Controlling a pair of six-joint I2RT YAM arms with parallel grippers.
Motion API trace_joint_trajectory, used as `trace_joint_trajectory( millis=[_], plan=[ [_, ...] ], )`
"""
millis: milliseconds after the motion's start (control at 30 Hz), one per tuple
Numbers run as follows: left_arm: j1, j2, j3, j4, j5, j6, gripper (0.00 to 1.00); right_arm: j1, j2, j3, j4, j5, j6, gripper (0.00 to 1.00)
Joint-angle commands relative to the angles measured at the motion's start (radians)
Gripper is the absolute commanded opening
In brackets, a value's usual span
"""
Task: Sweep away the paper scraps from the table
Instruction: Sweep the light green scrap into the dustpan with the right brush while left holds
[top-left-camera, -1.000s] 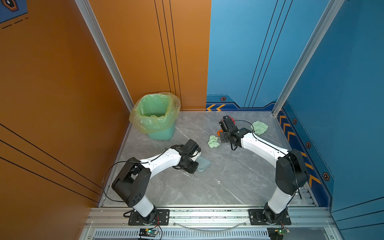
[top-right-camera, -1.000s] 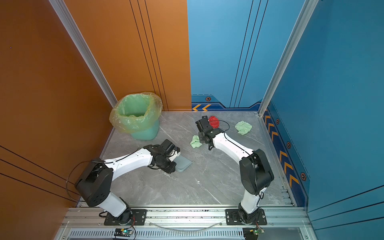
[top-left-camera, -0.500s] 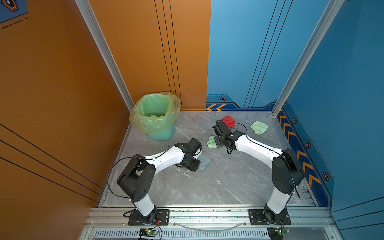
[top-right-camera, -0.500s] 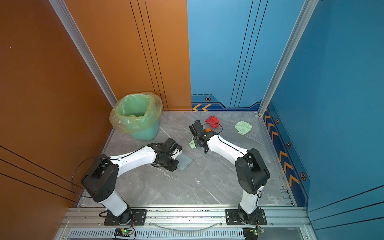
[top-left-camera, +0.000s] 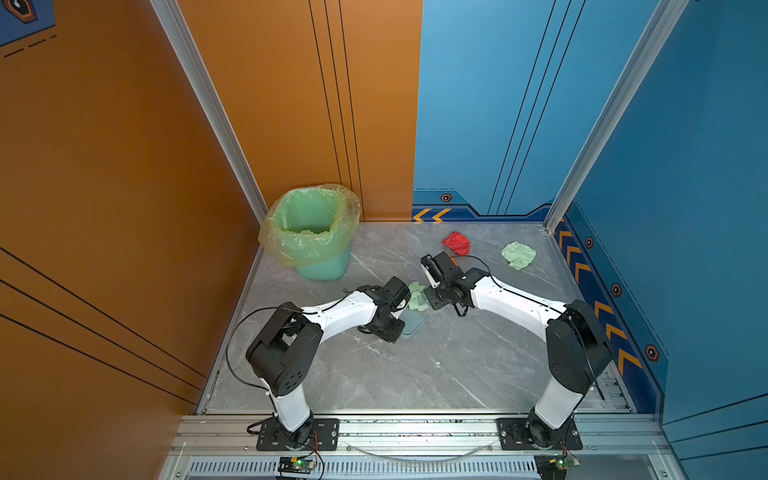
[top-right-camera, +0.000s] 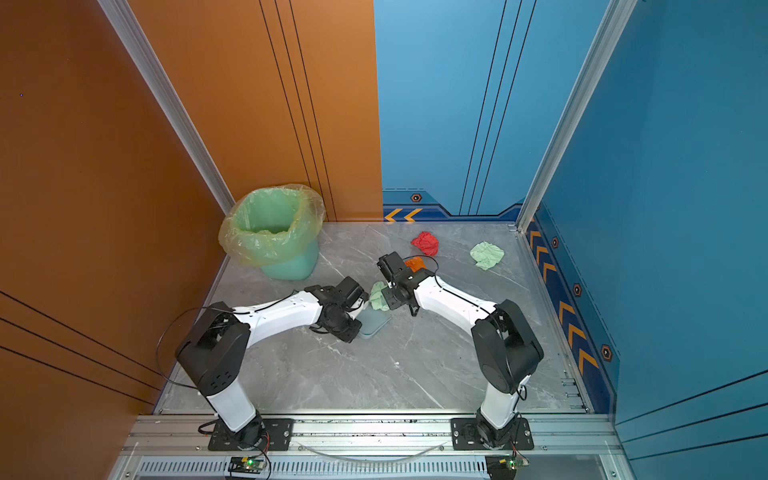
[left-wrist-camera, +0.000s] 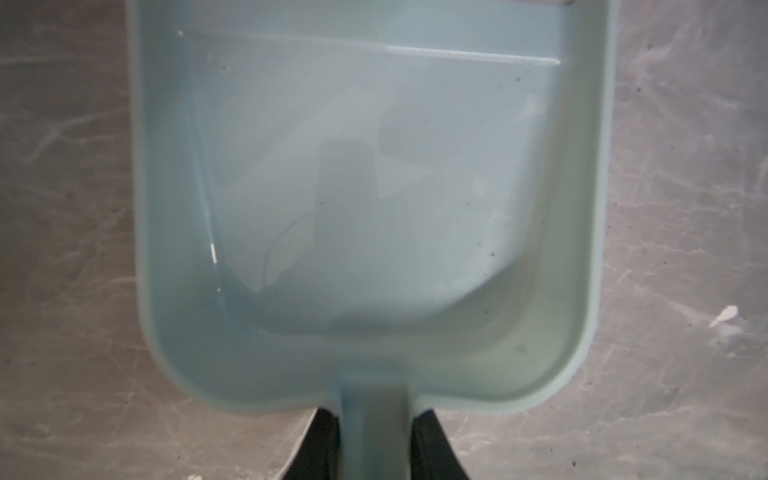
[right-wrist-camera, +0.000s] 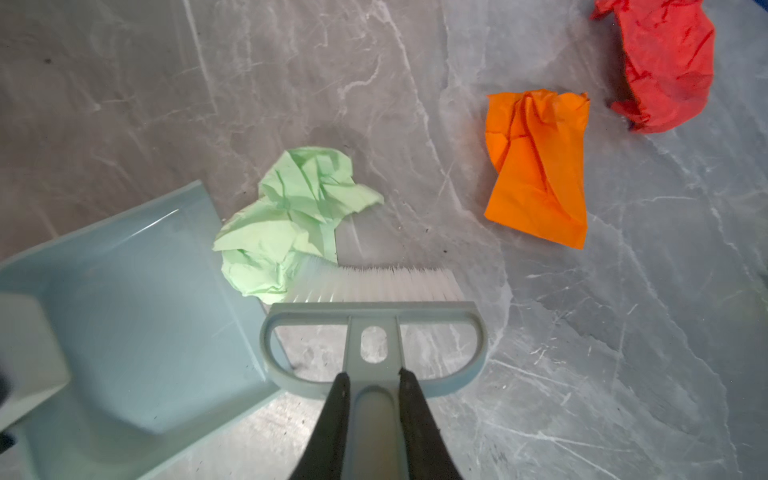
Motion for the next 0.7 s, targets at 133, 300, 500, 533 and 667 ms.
trace_joint_trajectory(
  millis=[133, 300, 500, 533, 667],
  plan=[
    [-0.010, 0.017, 0.018, -0.021, -0.045, -0.016, 0.04, -0.080, -0.146, -0.017, 0.026, -0.134, -0.004, 0.00],
    [-0.016, 0.017, 0.017, -0.021, -0.048, -0.020, 0.03, -0.105, -0.085, 0.044, 0.060, -0.046, 0.062, 0.00],
    [-0.020, 0.020, 0.023, -0.021, -0.054, -0.023, 0.04, -0.077, 0.058, 0.152, 0.012, 0.013, 0.091, 0.00],
    [-0.022, 0.022, 0.025, -0.021, -0.055, -0.025, 0.03, -0.071, 0.076, 0.165, 0.000, 0.014, 0.091, 0.00],
    [-0.021, 0.031, 0.031, -0.019, -0.049, -0.027, 0.03, -0.047, 0.088, 0.154, -0.015, 0.001, 0.077, 0.00]
  ],
)
